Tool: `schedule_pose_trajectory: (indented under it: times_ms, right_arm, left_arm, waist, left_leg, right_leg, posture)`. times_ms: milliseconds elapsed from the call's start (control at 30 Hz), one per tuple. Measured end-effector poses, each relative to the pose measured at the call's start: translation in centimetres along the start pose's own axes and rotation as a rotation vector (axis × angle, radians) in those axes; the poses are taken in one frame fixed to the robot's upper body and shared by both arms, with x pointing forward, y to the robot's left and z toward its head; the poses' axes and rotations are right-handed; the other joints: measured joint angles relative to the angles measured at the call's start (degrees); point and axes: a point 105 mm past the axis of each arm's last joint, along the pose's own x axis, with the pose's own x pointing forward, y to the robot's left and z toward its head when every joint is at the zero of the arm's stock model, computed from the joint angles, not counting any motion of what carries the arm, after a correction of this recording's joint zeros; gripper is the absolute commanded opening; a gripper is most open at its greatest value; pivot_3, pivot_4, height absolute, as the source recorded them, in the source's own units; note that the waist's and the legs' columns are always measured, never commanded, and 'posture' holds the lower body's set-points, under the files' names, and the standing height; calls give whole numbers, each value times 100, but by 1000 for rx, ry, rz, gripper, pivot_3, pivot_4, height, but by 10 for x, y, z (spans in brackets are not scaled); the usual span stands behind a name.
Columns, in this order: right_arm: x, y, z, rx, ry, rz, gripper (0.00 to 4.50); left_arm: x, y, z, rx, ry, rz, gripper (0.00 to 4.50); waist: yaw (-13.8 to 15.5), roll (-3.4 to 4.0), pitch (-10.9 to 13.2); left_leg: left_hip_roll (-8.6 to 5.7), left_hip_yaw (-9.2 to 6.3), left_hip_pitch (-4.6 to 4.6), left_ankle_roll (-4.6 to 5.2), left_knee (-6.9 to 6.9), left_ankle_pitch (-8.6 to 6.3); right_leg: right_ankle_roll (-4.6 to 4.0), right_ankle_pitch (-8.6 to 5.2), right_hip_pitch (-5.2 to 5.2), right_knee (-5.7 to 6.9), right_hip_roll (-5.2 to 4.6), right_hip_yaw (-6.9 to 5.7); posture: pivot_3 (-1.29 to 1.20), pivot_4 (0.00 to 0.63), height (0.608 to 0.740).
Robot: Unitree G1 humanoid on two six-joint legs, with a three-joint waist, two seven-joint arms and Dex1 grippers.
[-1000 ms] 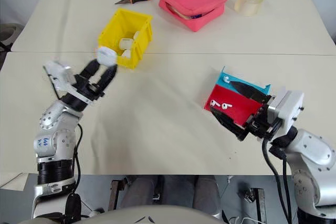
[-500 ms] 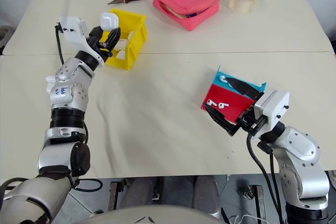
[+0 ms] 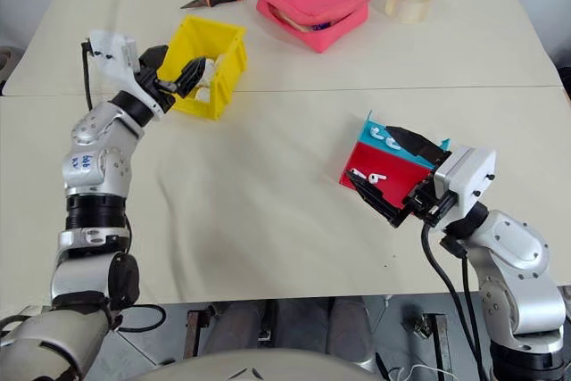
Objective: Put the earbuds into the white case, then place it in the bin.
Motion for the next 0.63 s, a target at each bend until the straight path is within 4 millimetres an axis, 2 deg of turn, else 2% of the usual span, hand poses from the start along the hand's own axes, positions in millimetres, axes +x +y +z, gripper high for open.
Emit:
schedule_pose_trajectory:
  times_ms: [133,233,367,467,633]
  right_arm:
    - [-4,0,-5,11,44,40,4500]
    - [-11,5,-8,52,90,124,4500]
    - [-21,4,-13,79,136,167,4500]
    - [-24,1,-17,92,146,164,4500]
    - [-24,-1,-18,86,143,155,4500]
  left_arm:
    - [-30,-16,-4,95,47,-181,4459]
    - [-66,-33,-10,265,97,-400,4459]
    - [-101,-48,-33,282,182,-572,4459]
    - [-112,-53,-43,247,212,-608,4459]
    - [-106,-62,-37,265,138,-618,4459]
  waist:
    - [-10,0,0]
    - [-17,4,-1]
    - [24,4,-1]
    - [102,3,-1]
    - [130,3,-1]
  left_leg:
    - [2,0,1,-2,0,-1]
    - [5,1,4,-4,-6,-2]
    - [8,1,8,-5,-1,-3]
    - [11,1,9,-5,5,-3]
    - [9,1,9,-4,4,-4]
  right_leg:
    - [-1,0,0,-1,0,1]
    - [-6,-3,0,-2,0,1]
    - [-7,-3,10,-3,0,0]
    - [-9,-1,11,1,1,0]
    - [-11,0,10,2,0,0]
  posture:
    - [0,150,740]
    - [0,150,740]
    - [0,150,740]
    - [0,150,740]
    - [0,150,740]
